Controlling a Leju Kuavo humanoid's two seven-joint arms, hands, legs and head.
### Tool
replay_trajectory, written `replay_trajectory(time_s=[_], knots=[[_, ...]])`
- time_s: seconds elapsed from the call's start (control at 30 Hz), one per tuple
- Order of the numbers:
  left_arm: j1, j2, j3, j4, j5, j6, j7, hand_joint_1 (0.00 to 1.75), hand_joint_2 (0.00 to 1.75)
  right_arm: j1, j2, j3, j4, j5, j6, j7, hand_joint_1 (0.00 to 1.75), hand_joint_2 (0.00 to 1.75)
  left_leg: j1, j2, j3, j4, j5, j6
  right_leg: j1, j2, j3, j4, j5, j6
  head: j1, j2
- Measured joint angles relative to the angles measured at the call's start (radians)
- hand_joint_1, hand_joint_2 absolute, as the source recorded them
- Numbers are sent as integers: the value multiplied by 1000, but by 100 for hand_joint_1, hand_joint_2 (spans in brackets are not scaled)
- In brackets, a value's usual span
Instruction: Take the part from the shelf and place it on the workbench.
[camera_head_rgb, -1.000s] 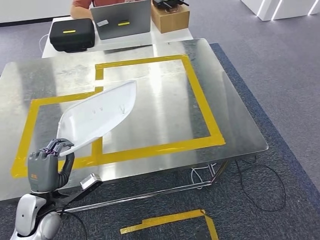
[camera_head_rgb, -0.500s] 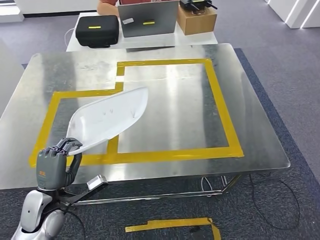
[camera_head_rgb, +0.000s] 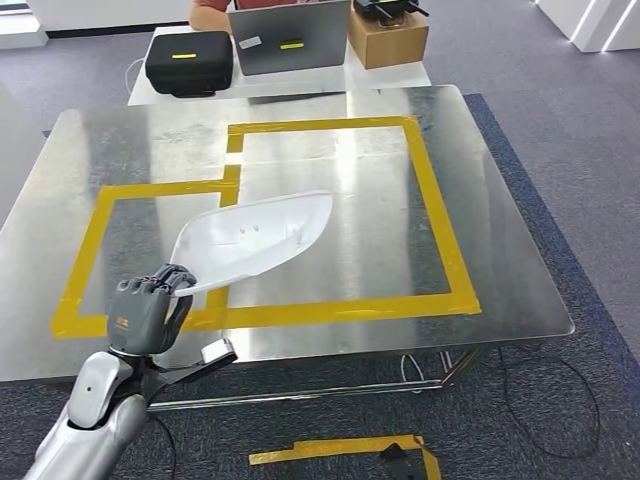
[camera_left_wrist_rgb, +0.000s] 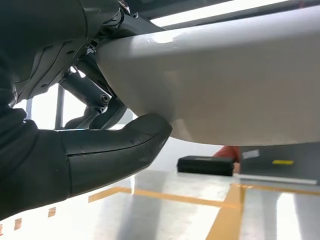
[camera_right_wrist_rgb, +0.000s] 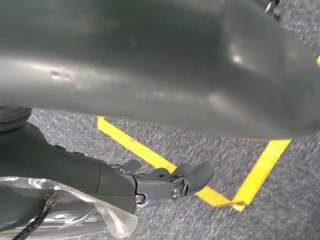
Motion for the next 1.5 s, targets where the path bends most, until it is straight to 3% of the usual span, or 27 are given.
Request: replay_trajectory(time_s=[0.33,0.77,0.9,0.97,1.1,1.5], knots=[[-84,2,38,210,-36,2,40,175,175,-2,0,13,0,-6,1,5,0,0,-4,0,-1,1,0,0,-4,-1,2,-3,0,0,0,0],[-86,30,156,258,-60,3,56,175,175,1,0,15,0,-18,1,2,0,0,-5,0,-1,1,-1,0,-5,-1,2,-4,0,0,0,0],[-81,42,178,258,-50,4,43,0,175,3,0,16,0,-21,1,-1,0,0,-5,0,-1,1,-1,0,-5,-1,2,-4,0,0,0,0],[-76,46,184,258,-50,5,32,0,175,3,0,17,0,-21,2,-1,0,0,-5,0,-1,1,-1,0,-5,-1,3,-4,0,0,0,0],[-66,48,185,258,-30,6,9,0,0,3,0,20,0,-21,3,-1,0,0,-5,0,-1,1,-1,0,-5,-1,3,-5,0,0,0,0],[-69,48,171,258,-7,0,33,0,0,2,0,20,0,-27,3,-4,0,0,-5,0,-1,2,-1,0,-5,-1,3,-5,1,1,0,0]])
